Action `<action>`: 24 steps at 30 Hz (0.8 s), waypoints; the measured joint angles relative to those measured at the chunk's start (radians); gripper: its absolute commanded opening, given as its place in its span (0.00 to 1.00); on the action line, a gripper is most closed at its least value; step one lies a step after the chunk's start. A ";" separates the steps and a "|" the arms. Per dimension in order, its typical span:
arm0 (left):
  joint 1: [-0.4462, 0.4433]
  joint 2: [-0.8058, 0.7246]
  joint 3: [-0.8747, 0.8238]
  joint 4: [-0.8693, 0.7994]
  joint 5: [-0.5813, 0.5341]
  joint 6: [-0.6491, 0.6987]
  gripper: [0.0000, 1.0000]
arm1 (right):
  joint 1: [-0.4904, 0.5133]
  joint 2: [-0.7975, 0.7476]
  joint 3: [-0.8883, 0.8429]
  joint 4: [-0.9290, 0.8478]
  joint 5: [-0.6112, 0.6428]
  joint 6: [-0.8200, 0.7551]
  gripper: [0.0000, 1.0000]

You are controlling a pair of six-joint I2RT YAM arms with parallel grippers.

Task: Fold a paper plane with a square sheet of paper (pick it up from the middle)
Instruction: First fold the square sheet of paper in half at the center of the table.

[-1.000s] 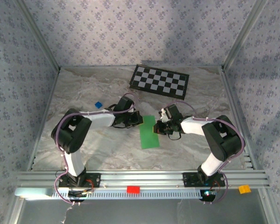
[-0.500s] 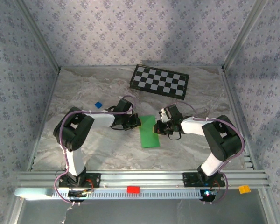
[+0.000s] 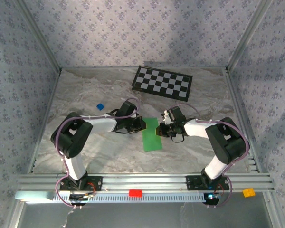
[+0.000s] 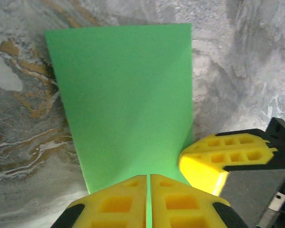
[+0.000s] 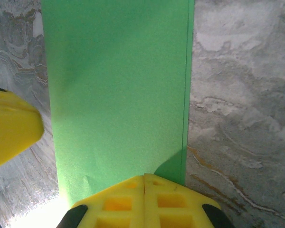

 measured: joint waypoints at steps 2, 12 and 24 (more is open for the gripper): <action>0.000 0.022 -0.010 0.013 0.000 -0.001 0.09 | 0.000 0.000 0.000 0.001 0.000 0.000 0.00; 0.003 0.036 -0.030 0.037 0.004 0.000 0.11 | 0.000 -0.002 -0.009 0.015 0.000 0.000 0.00; -0.071 -0.111 -0.037 0.000 -0.005 -0.026 0.10 | 0.001 -0.008 -0.011 0.014 0.004 0.000 0.00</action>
